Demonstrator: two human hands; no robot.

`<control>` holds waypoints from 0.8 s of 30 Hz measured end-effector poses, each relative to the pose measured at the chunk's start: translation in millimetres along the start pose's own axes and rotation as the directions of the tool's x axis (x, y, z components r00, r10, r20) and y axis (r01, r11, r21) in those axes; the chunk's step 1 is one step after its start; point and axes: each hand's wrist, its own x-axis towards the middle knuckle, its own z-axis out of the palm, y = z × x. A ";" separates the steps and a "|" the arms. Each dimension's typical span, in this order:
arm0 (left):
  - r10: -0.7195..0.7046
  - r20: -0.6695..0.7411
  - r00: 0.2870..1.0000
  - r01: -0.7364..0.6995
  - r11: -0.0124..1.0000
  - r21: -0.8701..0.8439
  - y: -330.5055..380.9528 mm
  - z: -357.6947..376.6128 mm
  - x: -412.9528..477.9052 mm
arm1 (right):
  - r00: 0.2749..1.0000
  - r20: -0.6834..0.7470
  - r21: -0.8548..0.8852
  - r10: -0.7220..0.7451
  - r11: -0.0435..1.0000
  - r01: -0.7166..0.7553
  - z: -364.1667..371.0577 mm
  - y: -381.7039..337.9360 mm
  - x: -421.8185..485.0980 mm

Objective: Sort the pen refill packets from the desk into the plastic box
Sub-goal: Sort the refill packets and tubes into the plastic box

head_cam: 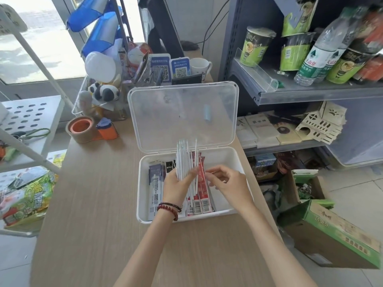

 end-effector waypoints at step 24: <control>-0.012 -0.071 0.997 0.016 0.998 0.061 -5.7 2.0 -3.6 | 0.996 -0.084 -0.419 0.040 0.905 -0.071 8.2 19.6 6.9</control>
